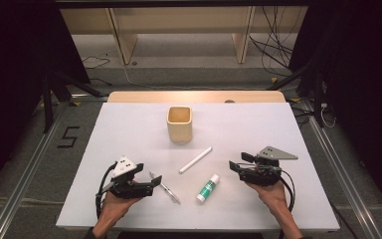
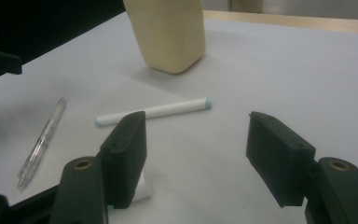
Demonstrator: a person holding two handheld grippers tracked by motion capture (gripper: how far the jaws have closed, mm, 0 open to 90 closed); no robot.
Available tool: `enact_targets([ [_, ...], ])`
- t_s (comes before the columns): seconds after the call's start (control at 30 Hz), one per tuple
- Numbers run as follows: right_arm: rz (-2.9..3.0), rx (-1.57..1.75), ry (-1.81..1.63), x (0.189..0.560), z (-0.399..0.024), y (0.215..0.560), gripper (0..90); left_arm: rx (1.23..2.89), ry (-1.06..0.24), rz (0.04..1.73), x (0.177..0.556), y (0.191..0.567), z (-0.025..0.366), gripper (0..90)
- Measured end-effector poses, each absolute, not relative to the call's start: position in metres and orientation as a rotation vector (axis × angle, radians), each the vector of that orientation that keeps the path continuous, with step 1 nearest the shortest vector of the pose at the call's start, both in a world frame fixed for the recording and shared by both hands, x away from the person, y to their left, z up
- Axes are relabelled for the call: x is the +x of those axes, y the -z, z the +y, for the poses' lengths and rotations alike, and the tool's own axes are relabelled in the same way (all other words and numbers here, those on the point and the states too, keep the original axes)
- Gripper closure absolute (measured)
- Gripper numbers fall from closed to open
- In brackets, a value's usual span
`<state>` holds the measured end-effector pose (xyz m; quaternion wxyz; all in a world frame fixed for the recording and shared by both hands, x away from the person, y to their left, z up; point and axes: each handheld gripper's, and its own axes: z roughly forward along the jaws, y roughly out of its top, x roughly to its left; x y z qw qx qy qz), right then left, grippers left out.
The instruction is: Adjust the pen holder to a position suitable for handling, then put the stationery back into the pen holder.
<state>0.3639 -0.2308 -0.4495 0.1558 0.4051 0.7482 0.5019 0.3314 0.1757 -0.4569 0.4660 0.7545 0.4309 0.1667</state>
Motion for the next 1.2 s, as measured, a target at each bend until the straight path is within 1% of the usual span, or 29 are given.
enact_targets([
  [0.4,2.13,1.129,-1.475,0.347,-0.234,0.454,33.9,1.91,-0.394,1.083,0.341,0.452,0.17,17.3],
  [0.67,2.131,1.125,-1.47,0.337,-0.236,0.456,29.6,1.937,-0.39,1.085,0.349,0.448,0.166,17.3],
  [0.97,2.127,1.132,-1.472,0.33,-0.239,0.458,23.9,1.977,-0.393,1.091,0.357,0.448,0.16,17.3],
  [1.2,2.13,1.134,-1.467,0.327,-0.239,0.459,22.4,2.013,-0.386,1.115,0.363,0.446,0.157,17.9],
])
